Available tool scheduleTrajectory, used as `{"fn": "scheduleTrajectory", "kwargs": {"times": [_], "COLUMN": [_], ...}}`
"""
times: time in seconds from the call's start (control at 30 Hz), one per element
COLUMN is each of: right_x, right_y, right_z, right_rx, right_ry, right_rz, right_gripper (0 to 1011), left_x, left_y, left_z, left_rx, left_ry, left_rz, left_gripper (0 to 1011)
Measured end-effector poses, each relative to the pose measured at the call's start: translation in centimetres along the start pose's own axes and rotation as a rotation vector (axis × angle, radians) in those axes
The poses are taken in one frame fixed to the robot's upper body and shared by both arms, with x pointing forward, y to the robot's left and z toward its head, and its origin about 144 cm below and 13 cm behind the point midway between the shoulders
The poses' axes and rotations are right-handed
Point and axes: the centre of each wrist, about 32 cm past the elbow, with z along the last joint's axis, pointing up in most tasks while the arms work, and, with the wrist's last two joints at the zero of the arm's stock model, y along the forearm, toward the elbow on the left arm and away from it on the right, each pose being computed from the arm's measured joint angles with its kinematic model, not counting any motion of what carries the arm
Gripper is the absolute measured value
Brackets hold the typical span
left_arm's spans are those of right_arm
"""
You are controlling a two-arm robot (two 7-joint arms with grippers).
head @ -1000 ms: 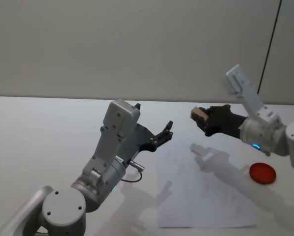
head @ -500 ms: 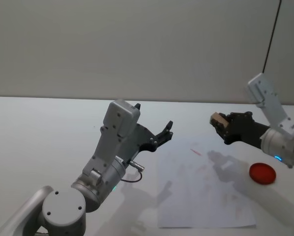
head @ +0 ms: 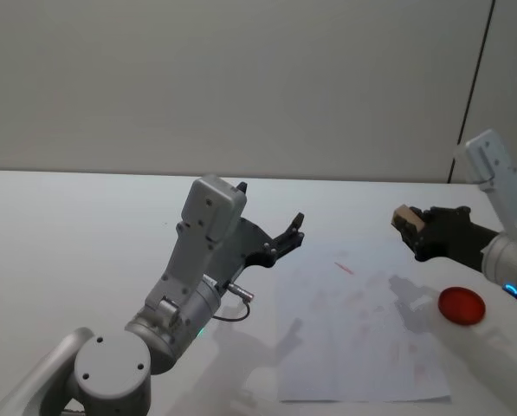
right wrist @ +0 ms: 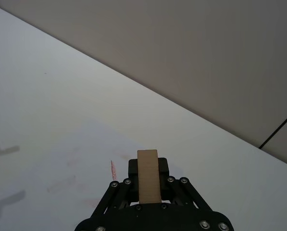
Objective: Use the one hand to pick up the stamp and affix it onto the A4 paper.
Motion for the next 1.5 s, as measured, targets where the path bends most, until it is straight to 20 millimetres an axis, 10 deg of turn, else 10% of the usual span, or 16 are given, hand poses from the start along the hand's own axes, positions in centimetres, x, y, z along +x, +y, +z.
{"fn": "scheduleTrajectory", "kwargs": {"times": [0.77,1.5], "right_x": [-0.3,0.5], "right_y": [-4.6,-4.5], "right_z": [-2.0,-4.2], "right_rx": [-0.116,-0.155], "right_ry": [0.113,0.172], "right_rz": [-0.101,-0.144], "right_gripper": [219,219], "left_x": [0.0,0.0], "left_y": [0.0,0.0], "left_z": [0.0,0.0], "left_rx": [0.0,0.0], "left_ry": [0.0,0.0], "left_rz": [0.0,0.0], "left_gripper": [1002,1002]}}
